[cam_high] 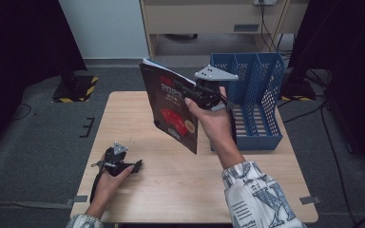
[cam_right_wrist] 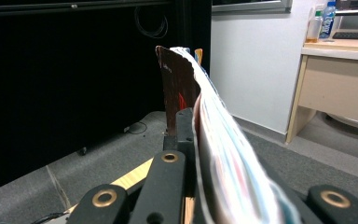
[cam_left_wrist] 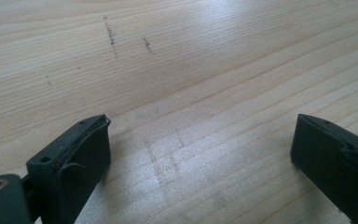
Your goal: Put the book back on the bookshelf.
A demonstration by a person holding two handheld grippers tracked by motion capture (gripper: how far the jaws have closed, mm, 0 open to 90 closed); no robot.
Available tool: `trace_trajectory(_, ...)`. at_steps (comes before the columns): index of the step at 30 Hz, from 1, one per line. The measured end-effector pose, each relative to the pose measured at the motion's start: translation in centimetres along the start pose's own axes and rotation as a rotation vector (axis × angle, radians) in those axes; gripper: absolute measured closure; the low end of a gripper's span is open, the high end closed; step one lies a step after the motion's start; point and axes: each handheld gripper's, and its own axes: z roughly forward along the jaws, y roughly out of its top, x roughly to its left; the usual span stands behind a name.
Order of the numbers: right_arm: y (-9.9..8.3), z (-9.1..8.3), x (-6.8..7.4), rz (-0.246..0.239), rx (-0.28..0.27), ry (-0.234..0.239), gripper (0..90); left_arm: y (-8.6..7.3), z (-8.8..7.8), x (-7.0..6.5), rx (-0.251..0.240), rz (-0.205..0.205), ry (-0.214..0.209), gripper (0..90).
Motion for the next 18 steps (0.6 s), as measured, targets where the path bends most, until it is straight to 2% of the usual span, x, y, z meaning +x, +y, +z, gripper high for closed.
trace_trajectory(6,1.0,-0.6,0.0,-0.011,0.001,-0.013,87.2,0.0,0.0,0.0,0.003,-0.001,0.002,3.6)
trace_trajectory(18,1.7,-2.3,-0.7,0.011,-0.01,-0.03,87.1,0.0,0.0,-0.1,0.004,-0.003,0.003,3.2)
